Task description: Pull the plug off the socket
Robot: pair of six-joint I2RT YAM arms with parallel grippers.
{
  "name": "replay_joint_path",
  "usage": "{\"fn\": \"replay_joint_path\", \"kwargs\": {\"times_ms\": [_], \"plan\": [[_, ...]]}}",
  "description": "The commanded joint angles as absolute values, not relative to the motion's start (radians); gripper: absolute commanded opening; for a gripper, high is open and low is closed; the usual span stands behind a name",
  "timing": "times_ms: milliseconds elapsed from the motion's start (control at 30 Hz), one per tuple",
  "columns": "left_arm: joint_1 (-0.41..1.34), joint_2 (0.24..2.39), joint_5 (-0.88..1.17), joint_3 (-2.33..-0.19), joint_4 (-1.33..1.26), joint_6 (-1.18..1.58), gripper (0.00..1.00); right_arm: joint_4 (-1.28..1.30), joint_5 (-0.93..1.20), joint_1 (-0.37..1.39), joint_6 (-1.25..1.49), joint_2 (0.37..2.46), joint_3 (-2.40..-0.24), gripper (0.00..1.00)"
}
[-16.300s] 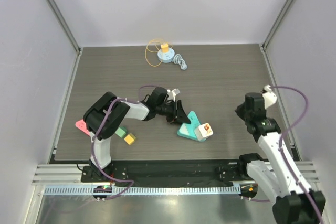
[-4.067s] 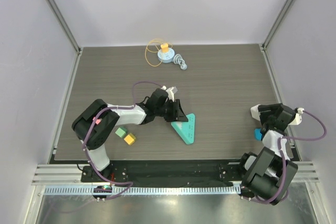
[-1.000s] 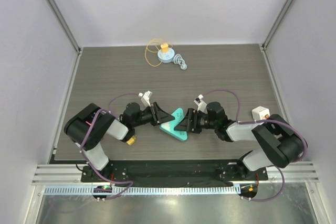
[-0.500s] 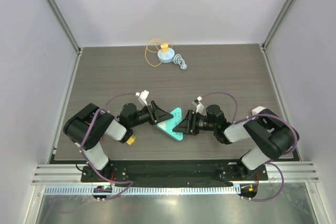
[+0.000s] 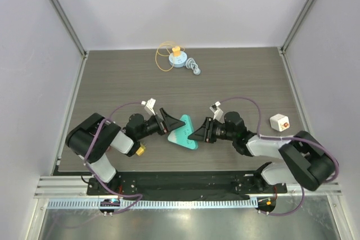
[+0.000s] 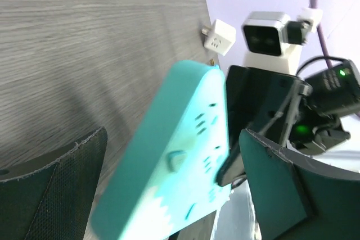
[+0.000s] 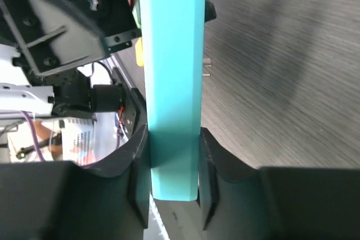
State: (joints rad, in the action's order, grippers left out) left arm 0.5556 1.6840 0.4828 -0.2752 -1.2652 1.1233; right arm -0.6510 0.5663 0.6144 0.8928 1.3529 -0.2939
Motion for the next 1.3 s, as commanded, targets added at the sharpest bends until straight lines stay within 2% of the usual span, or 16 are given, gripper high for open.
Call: {"fn": "replay_joint_path", "kwargs": {"times_ms": [0, 167, 333, 433, 500, 700, 833, 1067, 1267], "plan": [[0.554, 1.617, 0.402, -0.267, -1.26, 1.101, 1.0, -0.582, 0.512, 0.618, 0.856, 1.224, -0.304, 0.01], [0.554, 1.554, 0.327, -0.258, -1.149, 1.088, 1.0, -0.418, 0.434, 0.617, 0.833, 1.091, -0.324, 0.01], [0.554, 1.48, 0.236, -0.227, -1.082, 1.075, 1.0, -0.028, 0.212, 0.594, 0.701, 0.956, -0.441, 0.01], [0.554, 1.456, 0.235, -0.23, -1.035, 1.06, 1.0, 0.127, 0.08, 0.539, 0.651, 0.925, -0.507, 0.01], [0.554, 1.456, 0.247, -0.236, -1.026, 1.054, 1.0, 0.152, 0.084, 0.438, 0.646, 0.914, -0.525, 0.01], [0.569, 1.468, 0.282, -0.247, -1.029, 1.048, 1.0, 0.08, 0.196, 0.11, 0.66, 0.949, -0.545, 0.01], [0.604, 1.46, 0.275, -0.242, -1.034, 1.026, 0.98, 0.005, 0.218, -0.03, 0.712, 1.022, -0.587, 0.01], [0.679, 1.336, 0.149, -0.18, -1.009, 0.994, 0.98, -0.191, 0.204, -0.236, 0.842, 1.126, -0.552, 0.01], [0.706, 1.232, 0.133, -0.167, -0.884, 0.95, 0.99, -0.405, 0.189, -0.305, 0.93, 1.19, -0.468, 0.01]]}}
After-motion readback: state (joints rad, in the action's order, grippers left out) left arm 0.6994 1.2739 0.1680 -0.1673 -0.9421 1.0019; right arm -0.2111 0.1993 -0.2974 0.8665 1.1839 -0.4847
